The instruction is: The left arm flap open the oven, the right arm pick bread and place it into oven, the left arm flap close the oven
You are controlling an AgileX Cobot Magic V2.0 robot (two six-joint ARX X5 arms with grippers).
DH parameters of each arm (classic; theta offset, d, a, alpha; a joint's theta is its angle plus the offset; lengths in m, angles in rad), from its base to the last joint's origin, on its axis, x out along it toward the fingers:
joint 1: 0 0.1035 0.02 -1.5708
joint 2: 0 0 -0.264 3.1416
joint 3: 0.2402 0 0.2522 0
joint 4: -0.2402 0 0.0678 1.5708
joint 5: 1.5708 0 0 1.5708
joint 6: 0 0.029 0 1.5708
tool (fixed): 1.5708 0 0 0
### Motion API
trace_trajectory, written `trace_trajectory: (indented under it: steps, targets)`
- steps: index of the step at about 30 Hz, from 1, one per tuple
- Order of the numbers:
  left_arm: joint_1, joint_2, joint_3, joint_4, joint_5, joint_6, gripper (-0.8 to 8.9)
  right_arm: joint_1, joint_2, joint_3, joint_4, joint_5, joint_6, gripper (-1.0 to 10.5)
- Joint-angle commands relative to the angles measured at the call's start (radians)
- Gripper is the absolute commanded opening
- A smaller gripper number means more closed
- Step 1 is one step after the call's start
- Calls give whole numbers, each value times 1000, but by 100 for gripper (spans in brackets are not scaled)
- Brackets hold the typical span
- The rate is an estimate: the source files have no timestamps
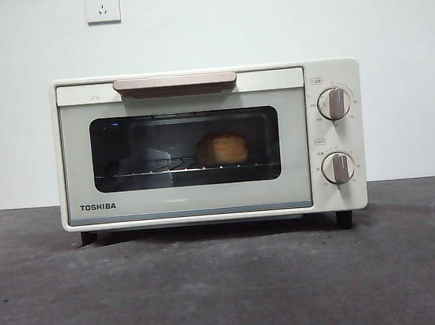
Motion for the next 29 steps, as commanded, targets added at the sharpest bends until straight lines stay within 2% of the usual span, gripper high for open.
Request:
trace_trajectory:
  steps: [1,4,8,15,23,29]
  targets:
    - [-1,-2,-19,-8,-3,-2,11,-142,-63,-132,102,19,-65,18]
    - [-1,-2,-19,-8,-3,-2,11,-229,-148,-304,264,12,-119,18]
    - [-1,-2,-19,-8,-3,-2,11,-279,-257,-524,466,-13,-183,18]
    - [-1,-2,-19,-8,-3,-2,11,-335,-389,-788,682,-129,-200,18]
    - [-1,-2,-19,-8,-3,-2,11,-346,-478,-959,765,-148,-224,18]
    - [-1,-2,-18,-10,-3,-2,11,-351,-479,-961,725,-155,-266,18]
